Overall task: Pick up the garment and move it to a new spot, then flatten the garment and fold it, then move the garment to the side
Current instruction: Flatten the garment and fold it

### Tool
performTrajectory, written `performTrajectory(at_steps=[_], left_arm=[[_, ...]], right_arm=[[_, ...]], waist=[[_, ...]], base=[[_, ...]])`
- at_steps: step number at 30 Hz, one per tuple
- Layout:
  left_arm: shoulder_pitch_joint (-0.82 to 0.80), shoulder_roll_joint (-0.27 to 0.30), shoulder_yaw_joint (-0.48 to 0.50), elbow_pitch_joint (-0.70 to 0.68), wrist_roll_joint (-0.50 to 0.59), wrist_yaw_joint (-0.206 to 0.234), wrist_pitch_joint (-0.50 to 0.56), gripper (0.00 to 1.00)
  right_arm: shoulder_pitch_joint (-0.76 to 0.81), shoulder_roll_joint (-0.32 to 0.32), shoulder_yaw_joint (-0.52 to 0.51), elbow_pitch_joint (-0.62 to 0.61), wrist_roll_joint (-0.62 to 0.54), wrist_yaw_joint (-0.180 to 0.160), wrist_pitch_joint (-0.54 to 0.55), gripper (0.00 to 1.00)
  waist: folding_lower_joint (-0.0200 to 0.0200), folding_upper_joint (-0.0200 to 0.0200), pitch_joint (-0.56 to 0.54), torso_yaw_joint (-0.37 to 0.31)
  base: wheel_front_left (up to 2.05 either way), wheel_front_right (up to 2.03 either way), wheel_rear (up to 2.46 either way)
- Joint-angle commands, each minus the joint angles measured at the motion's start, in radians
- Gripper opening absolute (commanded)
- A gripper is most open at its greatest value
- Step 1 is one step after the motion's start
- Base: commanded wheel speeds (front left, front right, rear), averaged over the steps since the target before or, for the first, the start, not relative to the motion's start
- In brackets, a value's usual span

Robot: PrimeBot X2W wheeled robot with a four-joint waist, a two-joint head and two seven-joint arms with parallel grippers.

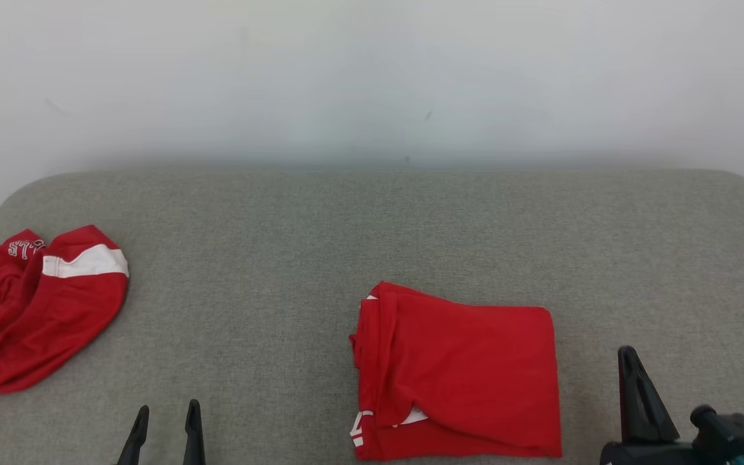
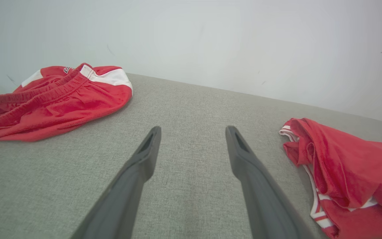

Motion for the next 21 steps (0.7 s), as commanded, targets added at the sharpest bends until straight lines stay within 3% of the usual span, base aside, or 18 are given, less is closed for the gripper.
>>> performTrajectory(at_steps=[1, 2, 4, 5, 6, 21], left_arm=[[0.017, -0.001, 0.001, -0.005, 0.009, 0.001, -0.003, 1.00], [0.019, -0.001, 0.004, -0.007, 0.011, 0.001, -0.003, 1.00], [0.021, -0.001, 0.004, -0.011, 0.016, 0.001, -0.003, 1.00], [0.021, -0.001, 0.006, -0.013, 0.017, 0.001, -0.003, 1.00], [0.021, -0.001, 0.008, -0.017, 0.021, 0.001, -0.003, 1.00], [0.046, -0.001, 0.009, -0.052, 0.090, 0.001, -0.003, 1.00]], right_arm=[[0.032, 0.011, -0.016, -0.014, -0.011, -0.002, 0.000, 0.00], [0.046, 0.016, -0.021, -0.021, -0.011, -0.002, 0.000, 0.00], [0.072, 0.024, -0.027, -0.034, -0.016, -0.002, 0.000, 0.56], [0.085, 0.026, -0.027, -0.040, -0.018, -0.002, 0.000, 0.90], [0.094, 0.028, -0.021, -0.045, -0.022, -0.002, 0.000, 1.00], [0.131, 0.037, -0.003, -0.035, -0.042, -0.002, 0.000, 1.00]], waist=[[0.0001, 0.0000, -0.008, -0.015], [0.0001, 0.0000, -0.010, -0.020], [0.0001, 0.0000, -0.013, -0.028], [0.0001, 0.0000, -0.014, -0.031], [0.0001, 0.0000, -0.016, -0.035], [0.0001, 0.0000, -0.024, -0.040]], base=[[0.00, 0.00, 0.00], [0.00, 0.00, 0.00], [0.00, 0.00, 0.00], [0.00, 0.00, 0.00], [0.00, 0.00, 0.00], [0.00, 0.00, 0.00]])
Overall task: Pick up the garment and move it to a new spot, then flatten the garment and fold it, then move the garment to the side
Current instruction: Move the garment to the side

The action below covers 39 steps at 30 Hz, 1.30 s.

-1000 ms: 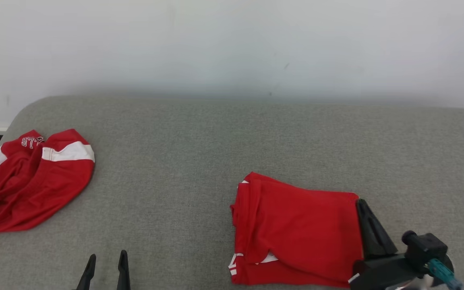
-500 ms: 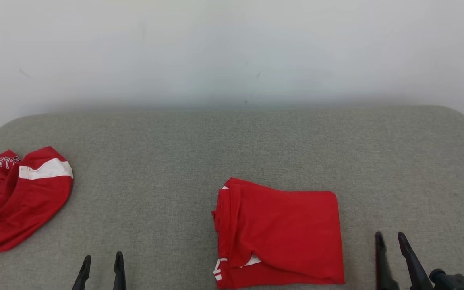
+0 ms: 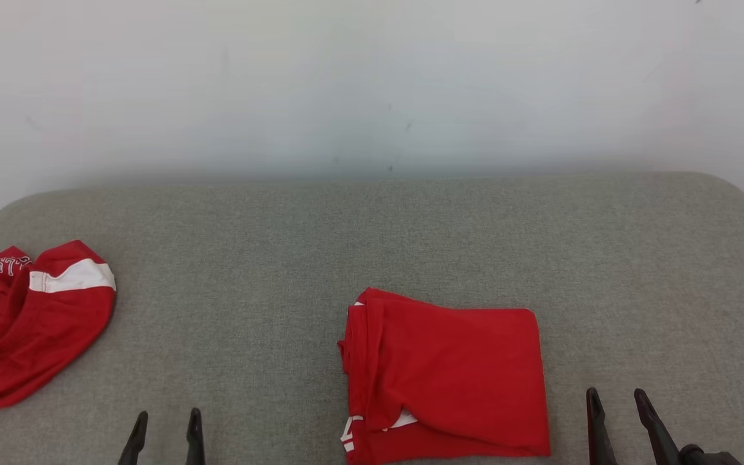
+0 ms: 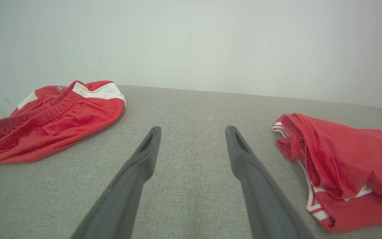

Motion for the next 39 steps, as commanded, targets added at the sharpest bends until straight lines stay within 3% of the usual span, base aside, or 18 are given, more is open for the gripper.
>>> performTrajectory(at_steps=[1, 7, 39], left_arm=[[0.013, -0.001, -0.008, -0.006, 0.037, 0.001, -0.003, 1.00], [0.026, 0.001, -0.012, -0.021, 0.101, 0.001, -0.003, 1.00], [0.031, -0.001, 0.024, -0.020, 0.103, 0.001, -0.003, 1.00]], right_arm=[[0.000, 0.003, 0.003, 0.003, -0.008, -0.002, 0.000, 1.00], [-0.007, 0.003, 0.001, 0.008, -0.014, -0.002, 0.000, 1.00], [-0.011, 0.003, -0.003, 0.021, -0.009, -0.002, 0.000, 1.00]], waist=[[0.0000, 0.0000, 0.000, 0.003], [0.0000, 0.0000, 0.000, 0.013], [0.0000, 0.0000, 0.005, 0.025]], base=[[0.00, 0.00, 0.00], [0.00, 0.00, 0.00], [0.00, 0.00, 0.00]])
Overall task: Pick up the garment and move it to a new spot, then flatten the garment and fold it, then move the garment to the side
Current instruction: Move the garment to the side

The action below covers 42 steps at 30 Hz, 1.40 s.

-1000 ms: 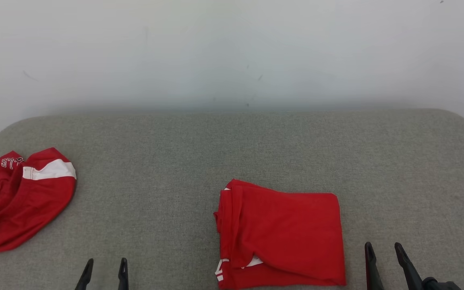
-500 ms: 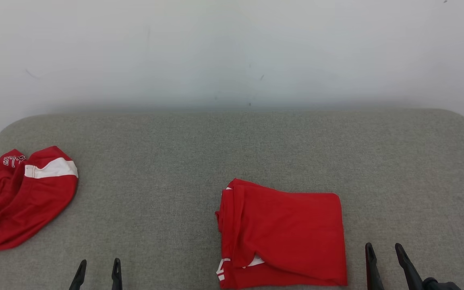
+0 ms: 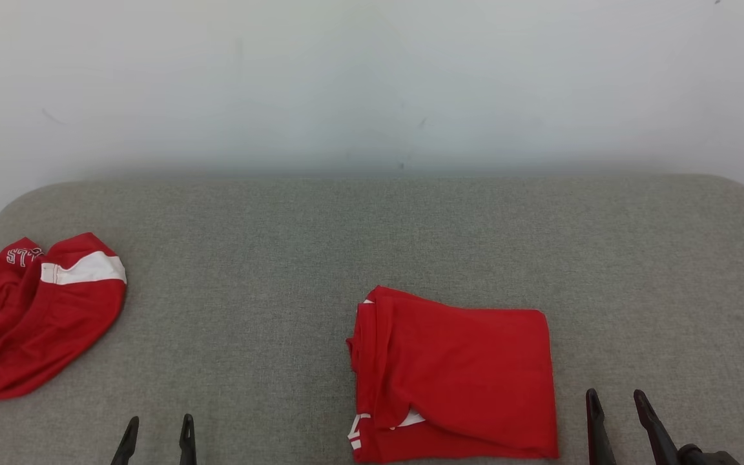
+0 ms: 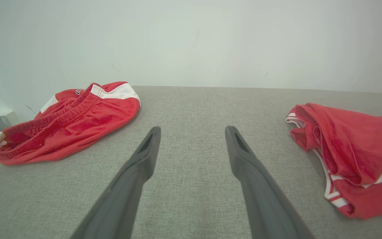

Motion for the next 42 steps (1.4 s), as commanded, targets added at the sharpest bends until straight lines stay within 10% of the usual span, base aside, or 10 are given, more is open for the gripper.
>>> performTrajectory(at_steps=[1, 42], left_arm=[[0.008, -0.001, 0.000, -0.001, 0.009, 0.001, -0.003, 1.00], [-0.012, 0.000, -0.007, 0.006, -0.005, 0.001, -0.003, 1.00]], right_arm=[[-0.005, 0.002, -0.002, 0.002, 0.000, -0.002, 0.000, 1.00], [-0.117, 0.002, 0.009, 0.079, -0.012, -0.002, 0.000, 1.00]], waist=[[0.0000, 0.0000, 0.000, 0.001], [0.0000, 0.0000, 0.005, 0.017]], base=[[0.00, 0.00, 0.00], [0.00, 0.00, 0.00]])
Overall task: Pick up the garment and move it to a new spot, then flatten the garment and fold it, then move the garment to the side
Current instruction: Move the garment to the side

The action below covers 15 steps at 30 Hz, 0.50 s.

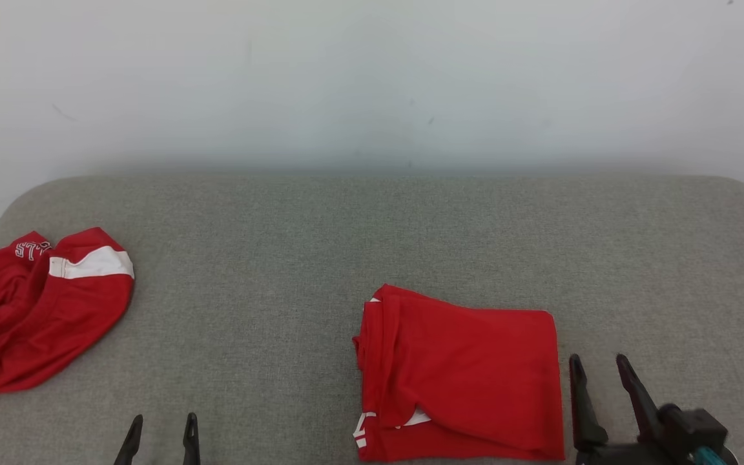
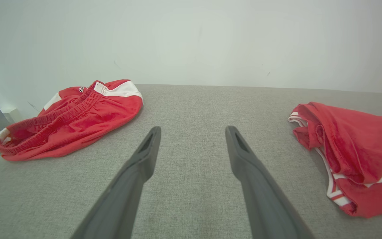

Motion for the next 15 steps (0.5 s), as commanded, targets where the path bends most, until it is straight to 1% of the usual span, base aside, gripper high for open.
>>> performTrajectory(at_steps=[1, 6, 8, 13, 14, 15], left_arm=[[-0.011, 0.000, -0.007, 0.002, -0.002, 0.001, -0.003, 1.00], [-0.016, 0.009, -0.021, 0.003, -0.002, 0.001, -0.003, 1.00], [-0.015, 0.013, -0.025, 0.004, -0.005, 0.001, -0.003, 1.00], [-0.025, 0.016, -0.038, 0.011, -0.004, 0.001, -0.003, 1.00], [-0.025, 0.016, -0.038, 0.011, -0.004, 0.001, -0.003, 1.00], [-0.026, 0.018, -0.040, 0.012, -0.005, 0.001, -0.003, 1.00]], right_arm=[[-0.039, 0.002, 0.006, 0.034, -0.013, -0.002, 0.000, 1.00], [-0.162, 0.001, 0.023, 0.202, -0.050, -0.002, 0.000, 1.00], [-0.213, -0.001, 0.022, 0.263, -0.047, -0.002, 0.000, 1.00], [-0.300, -0.011, -0.009, 0.482, -0.044, -0.002, 0.000, 1.00], [-0.300, -0.011, -0.009, 0.482, -0.044, -0.002, 0.000, 1.00], [-0.318, -0.012, -0.020, 0.514, -0.042, -0.002, 0.000, 1.00]], waist=[[-0.0001, 0.0000, 0.003, 0.005], [-0.0001, 0.0000, 0.009, 0.020], [-0.0001, 0.0000, 0.012, 0.025], [-0.0001, 0.0000, 0.012, 0.050], [-0.0001, 0.0000, 0.012, 0.050], [-0.0001, 0.0000, 0.013, 0.055]], base=[[0.00, 0.00, 0.00], [0.00, 0.00, 0.00], [0.00, 0.00, 0.00], [0.00, 0.00, 0.00], [0.00, 0.00, 0.00], [0.00, 0.00, 0.00]])
